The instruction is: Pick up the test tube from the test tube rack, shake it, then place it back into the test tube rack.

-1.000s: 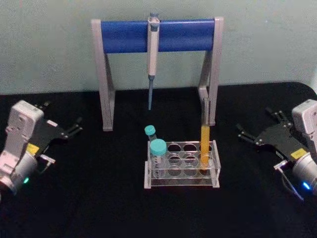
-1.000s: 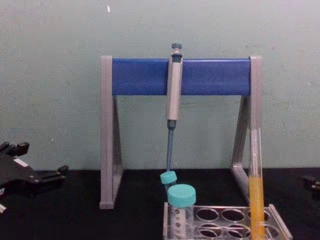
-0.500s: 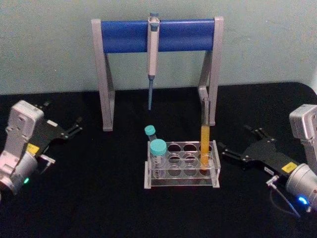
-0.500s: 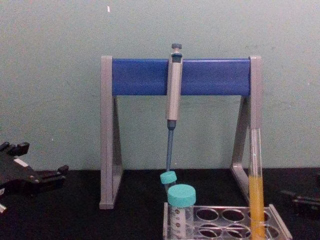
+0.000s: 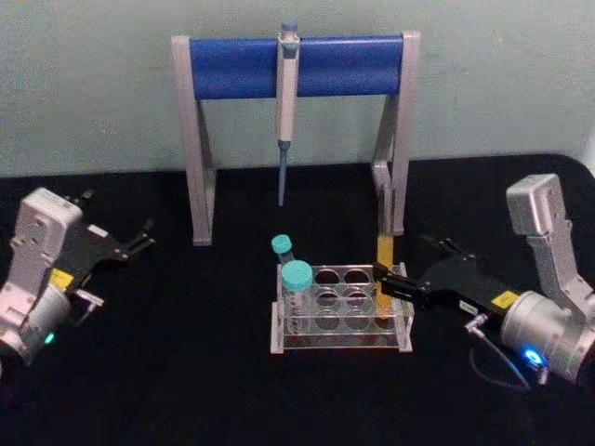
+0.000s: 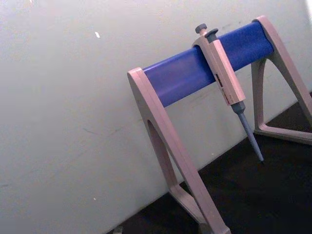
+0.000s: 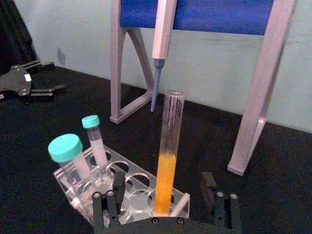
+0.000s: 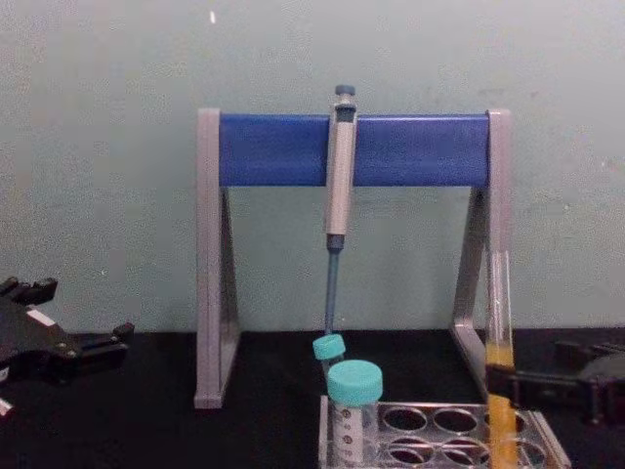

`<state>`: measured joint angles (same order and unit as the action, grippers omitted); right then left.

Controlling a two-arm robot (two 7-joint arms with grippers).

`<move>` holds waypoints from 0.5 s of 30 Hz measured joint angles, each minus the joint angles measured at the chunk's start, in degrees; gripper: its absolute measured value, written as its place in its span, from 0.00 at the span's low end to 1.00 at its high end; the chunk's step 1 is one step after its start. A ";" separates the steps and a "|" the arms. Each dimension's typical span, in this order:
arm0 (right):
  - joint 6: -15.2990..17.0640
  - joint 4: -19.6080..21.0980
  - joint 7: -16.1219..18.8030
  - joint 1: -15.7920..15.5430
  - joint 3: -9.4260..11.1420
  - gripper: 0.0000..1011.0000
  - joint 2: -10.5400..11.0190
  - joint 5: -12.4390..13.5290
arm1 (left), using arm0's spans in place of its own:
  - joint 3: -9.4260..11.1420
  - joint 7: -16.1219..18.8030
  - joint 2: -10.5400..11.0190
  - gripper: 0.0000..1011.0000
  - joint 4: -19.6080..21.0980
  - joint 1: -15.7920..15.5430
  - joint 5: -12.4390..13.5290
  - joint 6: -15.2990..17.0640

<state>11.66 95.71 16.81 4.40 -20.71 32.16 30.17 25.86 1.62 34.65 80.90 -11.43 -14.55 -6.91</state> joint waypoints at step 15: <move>2.43 -5.34 -0.07 4.89 -0.56 0.99 -5.70 -2.32 | 0.00 0.00 0.00 0.99 0.00 0.00 0.00 0.00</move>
<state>14.09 90.38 16.74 9.28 -21.28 26.46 27.84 25.86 1.62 34.65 80.90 -11.43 -14.55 -6.91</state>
